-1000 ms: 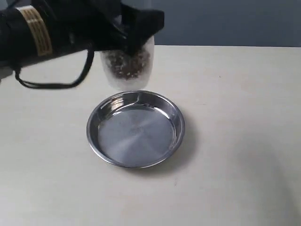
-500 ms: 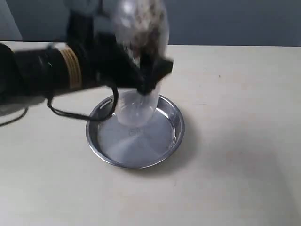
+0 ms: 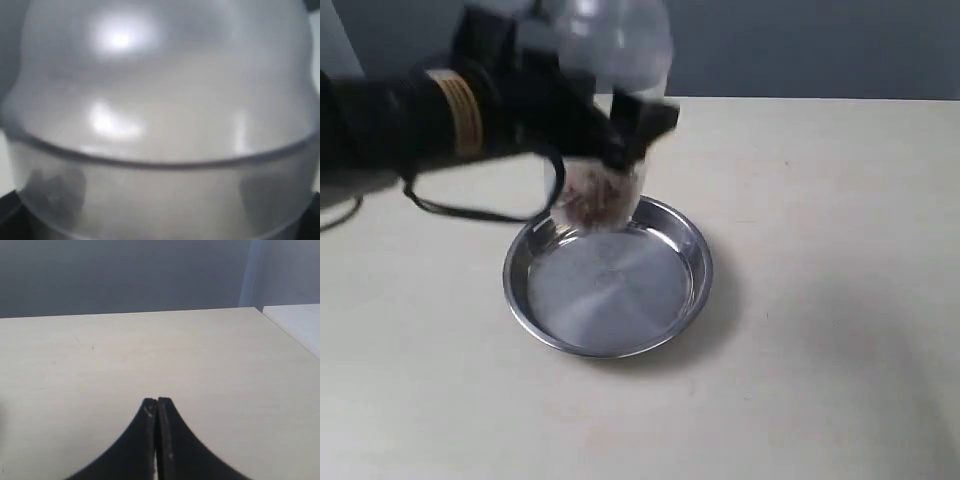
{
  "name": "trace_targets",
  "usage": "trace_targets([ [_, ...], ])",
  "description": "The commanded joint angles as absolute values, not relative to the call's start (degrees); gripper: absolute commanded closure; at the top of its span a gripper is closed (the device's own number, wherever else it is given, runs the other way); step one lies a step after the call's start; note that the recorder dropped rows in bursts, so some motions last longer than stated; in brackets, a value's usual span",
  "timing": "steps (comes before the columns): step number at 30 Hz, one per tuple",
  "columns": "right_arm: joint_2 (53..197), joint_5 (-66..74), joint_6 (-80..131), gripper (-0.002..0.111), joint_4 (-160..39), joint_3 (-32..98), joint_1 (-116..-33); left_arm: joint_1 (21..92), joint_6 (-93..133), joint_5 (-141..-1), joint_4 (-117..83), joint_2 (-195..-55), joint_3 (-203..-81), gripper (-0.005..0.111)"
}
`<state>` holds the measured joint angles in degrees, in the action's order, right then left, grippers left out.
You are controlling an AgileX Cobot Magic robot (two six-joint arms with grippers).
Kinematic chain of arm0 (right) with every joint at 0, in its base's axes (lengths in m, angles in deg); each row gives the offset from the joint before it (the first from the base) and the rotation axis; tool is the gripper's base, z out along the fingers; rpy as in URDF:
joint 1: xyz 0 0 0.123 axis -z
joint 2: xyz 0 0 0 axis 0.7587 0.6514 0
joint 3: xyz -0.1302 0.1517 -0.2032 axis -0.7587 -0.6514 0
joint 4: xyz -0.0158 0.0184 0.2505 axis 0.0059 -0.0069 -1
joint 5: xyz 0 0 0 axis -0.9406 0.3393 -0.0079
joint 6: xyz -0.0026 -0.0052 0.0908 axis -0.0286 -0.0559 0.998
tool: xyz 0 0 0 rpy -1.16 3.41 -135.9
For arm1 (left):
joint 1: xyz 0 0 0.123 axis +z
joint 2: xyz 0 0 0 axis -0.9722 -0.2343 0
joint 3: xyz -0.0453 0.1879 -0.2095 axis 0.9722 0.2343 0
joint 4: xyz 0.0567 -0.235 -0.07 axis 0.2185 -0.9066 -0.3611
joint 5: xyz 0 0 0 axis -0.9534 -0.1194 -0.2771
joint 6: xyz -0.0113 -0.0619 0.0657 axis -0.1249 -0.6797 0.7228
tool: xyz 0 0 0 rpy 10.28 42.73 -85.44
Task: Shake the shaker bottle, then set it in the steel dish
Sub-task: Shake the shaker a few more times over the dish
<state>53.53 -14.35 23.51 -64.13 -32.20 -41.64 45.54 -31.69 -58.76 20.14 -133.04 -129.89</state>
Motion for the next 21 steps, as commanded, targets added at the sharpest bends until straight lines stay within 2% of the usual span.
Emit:
trace_targets([
  [1,53.3,-13.6,23.3,0.109,-64.0,-32.3,-41.3,44.9,-29.2,-55.8,20.3,-133.9,-127.1,0.106],
  [3,53.3,-13.6,23.3,0.109,-64.0,-32.3,-41.3,45.0,-30.6,-53.7,18.0,-137.3,-124.7,0.106],
  [7,53.3,-13.6,23.3,0.109,-64.0,-32.3,-41.3,45.0,-21.6,-40.6,18.1,-127.0,-129.2,0.106],
  [9,53.3,-13.6,23.3,0.109,-64.0,-32.3,-41.3,44.7,-18.4,-45.7,14.9,-126.0,-129.7,0.106],
  [11,53.3,-13.6,23.3,0.109,-64.0,-32.3,-41.3,44.4,-20.3,-53.0,12.3,-131.5,-125.1,0.106],
  [14,53.3,-13.6,23.3,0.109,-64.0,-32.3,-41.3,44.4,-24.9,-51.8,5.6,-140.1,-118.6,0.106],
  [18,53.3,-13.6,23.3,0.109,-64.0,-32.3,-41.3,44.8,-26.1,-45.5,8.3,-128.9,-124.5,0.106],
  [21,53.3,-13.6,23.2,0.109,-64.0,-32.3,-41.3,44.3,-18.7,-52.1,6.7,-125.0,-127.7,0.106],
])
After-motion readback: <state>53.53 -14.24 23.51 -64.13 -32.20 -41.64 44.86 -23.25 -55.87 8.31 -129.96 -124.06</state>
